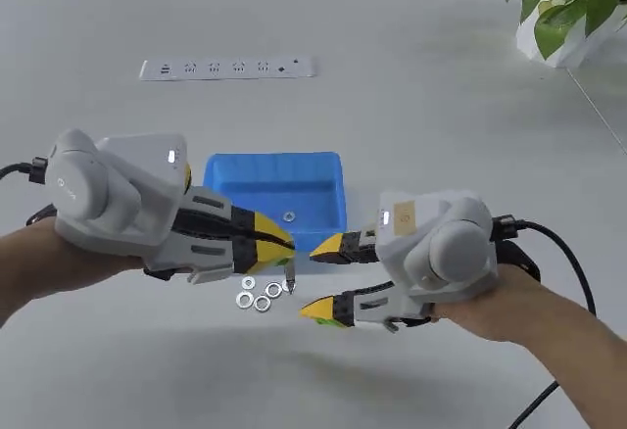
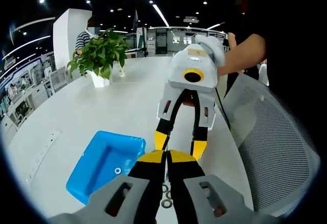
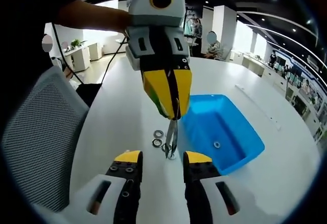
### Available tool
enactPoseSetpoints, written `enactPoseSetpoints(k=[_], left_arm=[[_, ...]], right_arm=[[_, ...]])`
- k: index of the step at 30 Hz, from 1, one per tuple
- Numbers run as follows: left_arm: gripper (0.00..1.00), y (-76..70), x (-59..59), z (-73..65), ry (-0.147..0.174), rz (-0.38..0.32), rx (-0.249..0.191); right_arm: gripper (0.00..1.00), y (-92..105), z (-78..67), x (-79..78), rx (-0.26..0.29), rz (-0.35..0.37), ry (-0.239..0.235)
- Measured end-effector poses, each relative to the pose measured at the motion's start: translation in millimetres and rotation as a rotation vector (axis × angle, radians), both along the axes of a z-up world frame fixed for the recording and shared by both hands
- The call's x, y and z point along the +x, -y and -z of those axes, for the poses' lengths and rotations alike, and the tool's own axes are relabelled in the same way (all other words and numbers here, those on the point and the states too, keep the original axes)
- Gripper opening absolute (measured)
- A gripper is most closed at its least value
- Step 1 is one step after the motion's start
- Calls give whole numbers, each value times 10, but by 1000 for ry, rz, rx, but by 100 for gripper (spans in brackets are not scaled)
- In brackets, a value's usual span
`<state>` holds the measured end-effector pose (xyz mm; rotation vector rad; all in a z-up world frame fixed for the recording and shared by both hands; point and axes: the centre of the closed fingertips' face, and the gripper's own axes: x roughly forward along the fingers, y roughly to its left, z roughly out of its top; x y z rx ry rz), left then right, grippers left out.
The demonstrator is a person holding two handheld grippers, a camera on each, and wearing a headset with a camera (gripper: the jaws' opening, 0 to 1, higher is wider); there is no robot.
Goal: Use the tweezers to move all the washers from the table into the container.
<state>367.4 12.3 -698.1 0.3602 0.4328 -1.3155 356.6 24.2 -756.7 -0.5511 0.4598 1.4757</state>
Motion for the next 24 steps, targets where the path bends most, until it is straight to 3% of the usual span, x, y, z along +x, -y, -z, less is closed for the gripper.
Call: enactPoseSetpoints(k=[12,24], left_arm=[[5,-32,-19,4,-2,7,8],[5,-17,-52,-1,-1,15,12]], right_arm=[[16,-151,110,75,-36,-37,43],[11,-175,136,80,-57,-58,56]])
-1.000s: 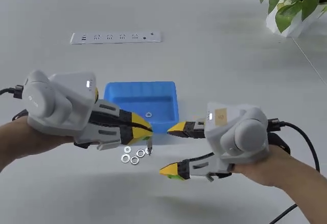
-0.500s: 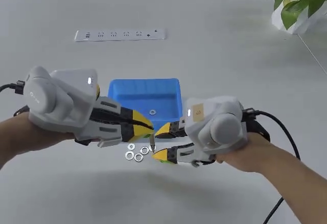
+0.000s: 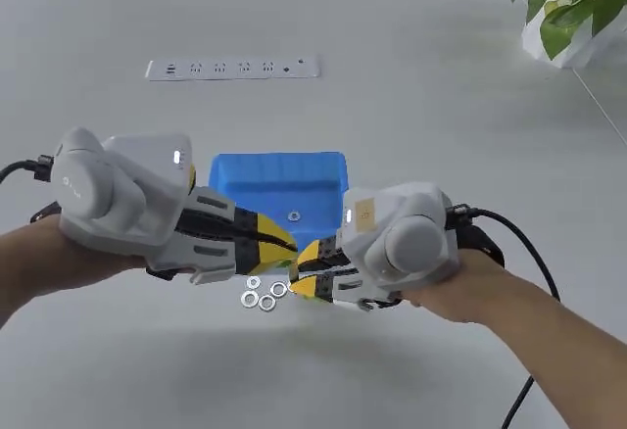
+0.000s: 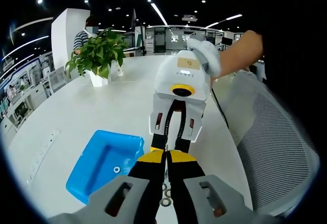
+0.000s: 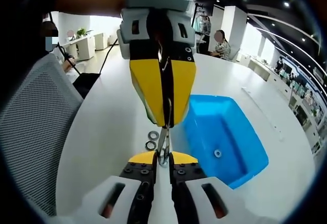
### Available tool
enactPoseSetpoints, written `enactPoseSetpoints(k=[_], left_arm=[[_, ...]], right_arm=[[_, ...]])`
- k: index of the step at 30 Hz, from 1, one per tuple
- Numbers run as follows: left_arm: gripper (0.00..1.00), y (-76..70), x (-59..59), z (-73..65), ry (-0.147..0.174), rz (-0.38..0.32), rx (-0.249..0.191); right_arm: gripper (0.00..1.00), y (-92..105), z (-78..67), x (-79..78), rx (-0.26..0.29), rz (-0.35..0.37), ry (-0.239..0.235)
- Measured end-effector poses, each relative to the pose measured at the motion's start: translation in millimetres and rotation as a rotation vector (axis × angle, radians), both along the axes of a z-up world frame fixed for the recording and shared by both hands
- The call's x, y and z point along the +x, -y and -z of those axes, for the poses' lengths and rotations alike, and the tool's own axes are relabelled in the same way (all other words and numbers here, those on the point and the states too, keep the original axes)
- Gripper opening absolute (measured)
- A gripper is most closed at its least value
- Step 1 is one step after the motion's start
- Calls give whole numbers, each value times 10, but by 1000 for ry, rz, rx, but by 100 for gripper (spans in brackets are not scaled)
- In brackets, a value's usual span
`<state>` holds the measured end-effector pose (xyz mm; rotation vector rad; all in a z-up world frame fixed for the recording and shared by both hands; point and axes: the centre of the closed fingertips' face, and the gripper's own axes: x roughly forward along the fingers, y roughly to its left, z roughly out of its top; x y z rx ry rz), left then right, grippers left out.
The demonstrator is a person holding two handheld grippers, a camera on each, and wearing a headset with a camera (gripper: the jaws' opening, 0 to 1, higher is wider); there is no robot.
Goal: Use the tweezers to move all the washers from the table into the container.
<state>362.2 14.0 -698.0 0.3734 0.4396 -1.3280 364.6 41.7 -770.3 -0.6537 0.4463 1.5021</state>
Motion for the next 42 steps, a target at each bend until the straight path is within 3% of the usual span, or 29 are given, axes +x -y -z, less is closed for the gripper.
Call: enactPoseSetpoints(k=[8,27,33,34,36,42], left_arm=[[5,9,-13,0,2,5,7],[6,18,-6,3,1,7,21],[6,23,-5,5,2,10,22],[6,26,-11,5,-1,12,21],[5,30,-8,4,4,11,23],[5,9,12,4,4,5,28]], right_arm=[[9,22,9,-1,-9,-8,12],[7,34,15,10,13,10,-14],[8,36,11,11,22,22,-31],[8,33,11,-20,27,24,-65],[9,31,10,-6,22,1,-38],[10,13,13,-4,27,10,-50]])
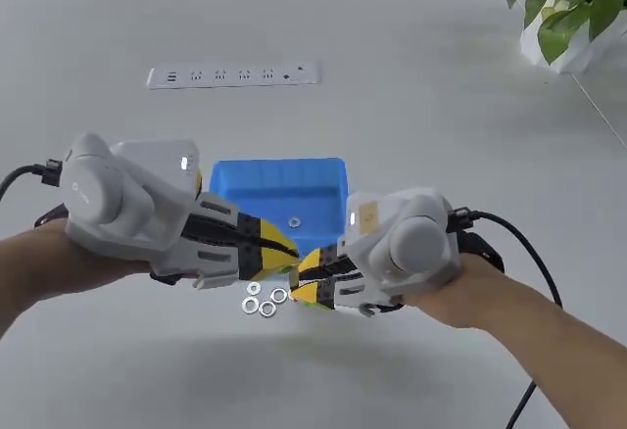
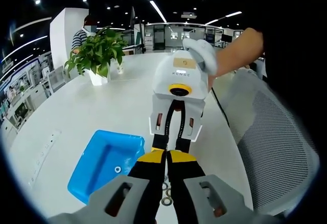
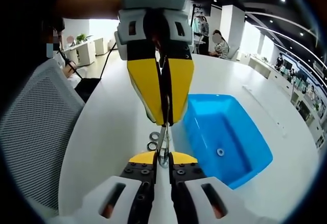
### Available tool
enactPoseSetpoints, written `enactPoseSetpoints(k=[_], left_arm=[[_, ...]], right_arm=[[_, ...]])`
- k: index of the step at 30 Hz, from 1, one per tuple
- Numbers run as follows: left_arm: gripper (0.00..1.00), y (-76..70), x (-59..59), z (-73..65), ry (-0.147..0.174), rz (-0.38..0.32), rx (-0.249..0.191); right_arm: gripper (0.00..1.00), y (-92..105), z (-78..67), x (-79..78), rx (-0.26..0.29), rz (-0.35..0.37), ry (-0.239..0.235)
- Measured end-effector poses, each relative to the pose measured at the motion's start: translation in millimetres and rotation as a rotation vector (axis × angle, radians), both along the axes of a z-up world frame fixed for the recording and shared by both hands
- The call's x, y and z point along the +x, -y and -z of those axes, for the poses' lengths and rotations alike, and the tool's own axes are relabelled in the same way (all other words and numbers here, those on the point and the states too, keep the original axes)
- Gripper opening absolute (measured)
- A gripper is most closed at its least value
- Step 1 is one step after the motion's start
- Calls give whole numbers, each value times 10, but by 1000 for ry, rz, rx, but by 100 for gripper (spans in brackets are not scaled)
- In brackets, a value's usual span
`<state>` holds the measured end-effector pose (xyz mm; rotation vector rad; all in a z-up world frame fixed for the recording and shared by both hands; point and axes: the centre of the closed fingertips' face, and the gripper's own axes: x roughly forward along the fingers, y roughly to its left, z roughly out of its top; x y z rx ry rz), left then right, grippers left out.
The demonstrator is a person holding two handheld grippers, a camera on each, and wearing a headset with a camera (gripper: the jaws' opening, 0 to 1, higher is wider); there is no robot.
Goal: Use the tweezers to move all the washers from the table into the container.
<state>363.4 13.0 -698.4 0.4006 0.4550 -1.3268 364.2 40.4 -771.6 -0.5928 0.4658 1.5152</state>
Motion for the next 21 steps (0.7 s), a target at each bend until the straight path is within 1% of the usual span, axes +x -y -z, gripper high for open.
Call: enactPoseSetpoints(k=[9,21], left_arm=[[5,11,-8,0,-4,2,-2],[6,-11,-7,5,-5,-4,5]], right_arm=[[9,-16,31,-1,-9,3,-3],[8,-15,26,-4,4,14,-9]])
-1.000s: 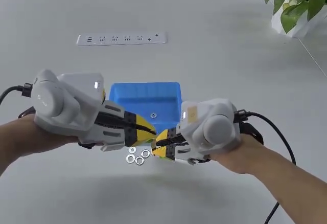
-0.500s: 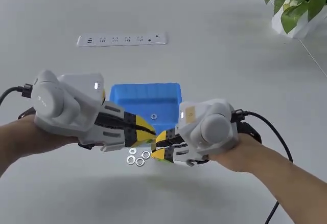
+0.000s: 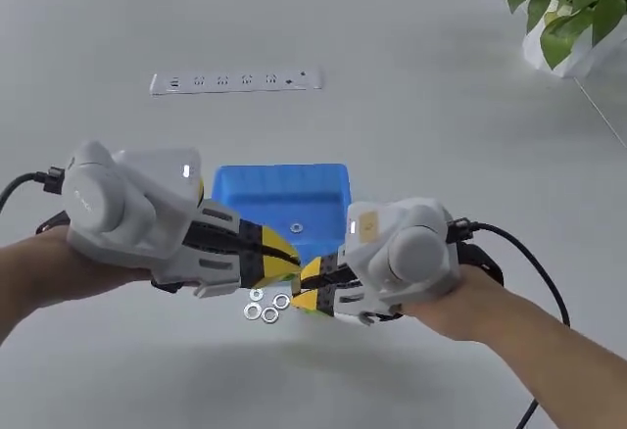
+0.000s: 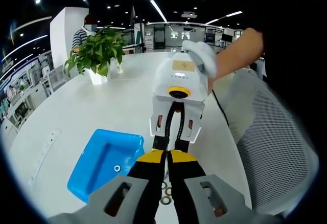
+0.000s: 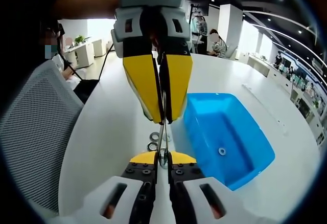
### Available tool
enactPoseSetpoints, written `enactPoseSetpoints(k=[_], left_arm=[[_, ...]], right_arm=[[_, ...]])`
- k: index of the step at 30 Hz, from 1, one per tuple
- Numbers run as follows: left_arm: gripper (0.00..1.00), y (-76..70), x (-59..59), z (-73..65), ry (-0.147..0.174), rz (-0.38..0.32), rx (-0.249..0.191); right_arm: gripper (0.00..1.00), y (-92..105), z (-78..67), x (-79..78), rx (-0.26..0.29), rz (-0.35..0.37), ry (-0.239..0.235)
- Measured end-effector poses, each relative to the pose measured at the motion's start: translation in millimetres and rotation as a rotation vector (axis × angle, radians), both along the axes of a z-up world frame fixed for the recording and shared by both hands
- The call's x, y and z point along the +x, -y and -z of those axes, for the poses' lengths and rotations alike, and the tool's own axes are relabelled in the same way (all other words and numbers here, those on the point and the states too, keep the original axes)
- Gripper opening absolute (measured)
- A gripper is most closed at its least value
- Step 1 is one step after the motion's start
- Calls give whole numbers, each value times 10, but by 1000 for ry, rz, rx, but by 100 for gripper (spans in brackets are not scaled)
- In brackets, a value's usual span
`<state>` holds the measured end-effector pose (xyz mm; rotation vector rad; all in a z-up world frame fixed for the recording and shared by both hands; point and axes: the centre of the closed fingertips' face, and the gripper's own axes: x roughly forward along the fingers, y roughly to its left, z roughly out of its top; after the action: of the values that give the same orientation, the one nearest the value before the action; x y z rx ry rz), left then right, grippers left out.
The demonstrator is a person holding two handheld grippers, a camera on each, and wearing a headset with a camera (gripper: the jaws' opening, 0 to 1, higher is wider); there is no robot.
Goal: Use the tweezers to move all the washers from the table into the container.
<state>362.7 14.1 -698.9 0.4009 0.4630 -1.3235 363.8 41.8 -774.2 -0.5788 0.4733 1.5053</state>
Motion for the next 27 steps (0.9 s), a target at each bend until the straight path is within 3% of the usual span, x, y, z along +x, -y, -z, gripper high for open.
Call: enactPoseSetpoints(k=[10,15,27], left_arm=[[14,-61,-8,-34,0,-21,2],[21,-104,-60,-68,-31,-35,-16],[36,-237,-100,-121,-41,-108,-39]], right_arm=[[8,17,-3,-11,0,-1,3],[8,17,-44,-9,6,-1,7],[8,26,-188,-4,19,0,28]])
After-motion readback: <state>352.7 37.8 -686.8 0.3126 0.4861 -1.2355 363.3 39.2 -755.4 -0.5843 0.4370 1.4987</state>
